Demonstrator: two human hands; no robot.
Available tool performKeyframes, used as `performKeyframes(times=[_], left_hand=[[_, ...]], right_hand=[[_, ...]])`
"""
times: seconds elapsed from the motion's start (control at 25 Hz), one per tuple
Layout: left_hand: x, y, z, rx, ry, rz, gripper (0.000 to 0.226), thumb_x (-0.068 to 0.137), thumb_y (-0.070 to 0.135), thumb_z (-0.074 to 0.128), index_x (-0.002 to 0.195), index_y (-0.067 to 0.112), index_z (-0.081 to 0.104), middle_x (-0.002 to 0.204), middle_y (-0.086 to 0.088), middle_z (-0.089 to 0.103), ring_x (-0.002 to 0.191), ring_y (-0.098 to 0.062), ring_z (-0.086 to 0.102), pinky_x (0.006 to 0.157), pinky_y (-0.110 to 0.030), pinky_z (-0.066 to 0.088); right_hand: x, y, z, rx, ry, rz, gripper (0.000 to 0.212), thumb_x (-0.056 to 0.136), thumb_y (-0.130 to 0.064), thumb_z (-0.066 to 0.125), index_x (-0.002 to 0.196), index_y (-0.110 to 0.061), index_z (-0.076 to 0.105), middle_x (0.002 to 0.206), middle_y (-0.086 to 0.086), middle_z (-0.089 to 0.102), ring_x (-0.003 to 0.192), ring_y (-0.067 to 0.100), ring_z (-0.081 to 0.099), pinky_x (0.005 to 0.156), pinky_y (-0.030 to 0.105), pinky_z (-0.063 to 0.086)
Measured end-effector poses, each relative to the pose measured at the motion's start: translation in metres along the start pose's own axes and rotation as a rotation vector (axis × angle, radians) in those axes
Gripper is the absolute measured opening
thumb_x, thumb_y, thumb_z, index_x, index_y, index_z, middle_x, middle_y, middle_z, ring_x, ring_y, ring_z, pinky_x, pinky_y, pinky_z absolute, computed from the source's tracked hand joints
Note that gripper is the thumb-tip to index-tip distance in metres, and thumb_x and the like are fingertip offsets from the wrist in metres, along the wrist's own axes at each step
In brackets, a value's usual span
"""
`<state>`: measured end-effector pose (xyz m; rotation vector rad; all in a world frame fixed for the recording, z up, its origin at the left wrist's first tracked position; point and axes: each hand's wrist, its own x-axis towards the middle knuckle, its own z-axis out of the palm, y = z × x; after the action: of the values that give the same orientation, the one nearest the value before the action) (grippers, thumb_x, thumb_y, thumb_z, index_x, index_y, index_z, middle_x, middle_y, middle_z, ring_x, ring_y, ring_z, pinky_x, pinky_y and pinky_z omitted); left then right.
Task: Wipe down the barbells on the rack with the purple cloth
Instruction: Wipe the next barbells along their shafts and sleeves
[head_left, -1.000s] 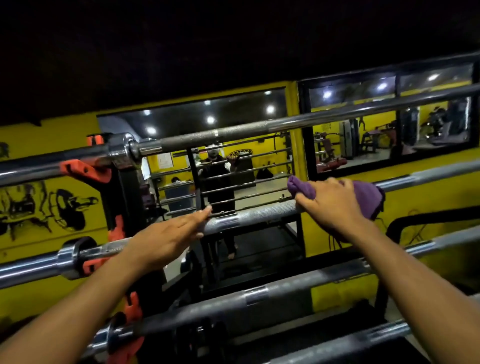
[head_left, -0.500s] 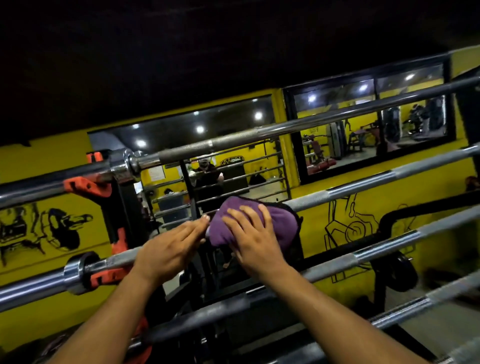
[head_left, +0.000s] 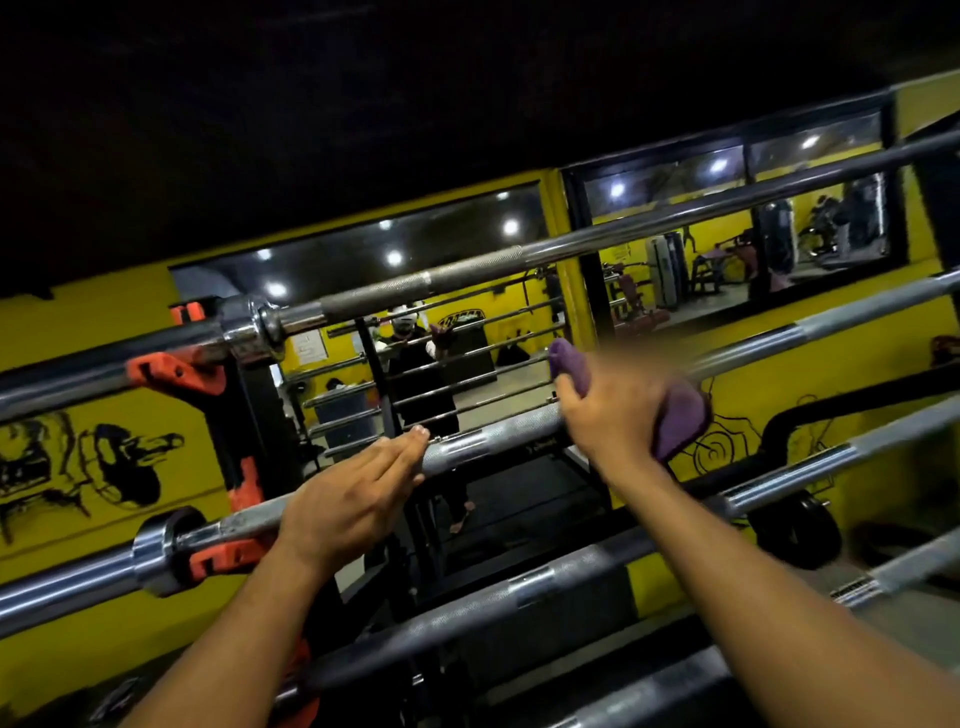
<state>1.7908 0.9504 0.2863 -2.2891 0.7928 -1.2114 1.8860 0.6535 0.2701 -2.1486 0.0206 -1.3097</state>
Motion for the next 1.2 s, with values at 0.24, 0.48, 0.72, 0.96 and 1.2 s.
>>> performKeyframes(times=[0.24, 0.48, 0.72, 0.96, 1.2], left_hand=[[-0.005, 0.001, -0.004, -0.056, -0.046, -0.077, 0.054, 0.101, 0.04, 0.043, 0.151, 0.021, 0.04, 0.136, -0.001, 0.062, 0.115, -0.023, 0.066, 0.069, -0.039, 0.062], [-0.002, 0.001, -0.005, -0.053, -0.066, -0.099, 0.052, 0.101, 0.042, 0.041, 0.15, 0.024, 0.041, 0.126, 0.003, 0.064, 0.091, -0.018, 0.069, 0.053, -0.033, 0.058], [-0.002, 0.002, -0.005, -0.017, -0.043, -0.091, 0.05, 0.101, 0.039, 0.045, 0.146, 0.019, 0.047, 0.12, 0.001, 0.064, 0.086, -0.016, 0.067, 0.053, -0.029, 0.055], [-0.002, 0.008, -0.004, -0.031, -0.096, -0.111, 0.051, 0.106, 0.035, 0.039, 0.155, 0.021, 0.031, 0.139, 0.003, 0.055, 0.114, -0.017, 0.058, 0.098, -0.036, 0.05], [-0.027, 0.037, -0.003, 0.052, -0.242, -0.227, 0.074, 0.099, 0.026, 0.052, 0.159, 0.012, 0.01, 0.166, -0.009, 0.011, 0.152, -0.026, 0.015, 0.121, -0.046, 0.02]], right_hand=[[-0.071, -0.032, 0.013, 0.271, -0.038, -0.443, 0.041, 0.089, -0.034, 0.057, 0.124, -0.013, 0.064, 0.125, 0.002, 0.065, 0.131, 0.023, 0.051, 0.121, 0.057, 0.013], [-0.023, 0.053, -0.001, 0.161, 0.085, -0.238, 0.048, 0.096, -0.04, 0.047, 0.125, -0.004, 0.059, 0.125, 0.015, 0.066, 0.121, 0.031, 0.059, 0.116, 0.065, 0.024], [-0.008, -0.013, 0.0, 0.034, -0.048, -0.013, 0.046, 0.084, -0.059, 0.042, 0.097, -0.02, 0.063, 0.099, 0.002, 0.068, 0.108, 0.027, 0.058, 0.118, 0.059, 0.015], [-0.068, -0.028, -0.002, 0.289, -0.124, -0.375, 0.056, 0.076, -0.033, 0.044, 0.127, -0.016, 0.06, 0.127, 0.005, 0.061, 0.133, 0.021, 0.045, 0.121, 0.062, 0.01], [-0.103, -0.011, -0.03, 0.462, -0.307, -0.397, 0.045, 0.084, -0.029, 0.051, 0.128, -0.023, 0.05, 0.125, 0.009, 0.063, 0.125, 0.023, 0.048, 0.115, 0.052, 0.032]])
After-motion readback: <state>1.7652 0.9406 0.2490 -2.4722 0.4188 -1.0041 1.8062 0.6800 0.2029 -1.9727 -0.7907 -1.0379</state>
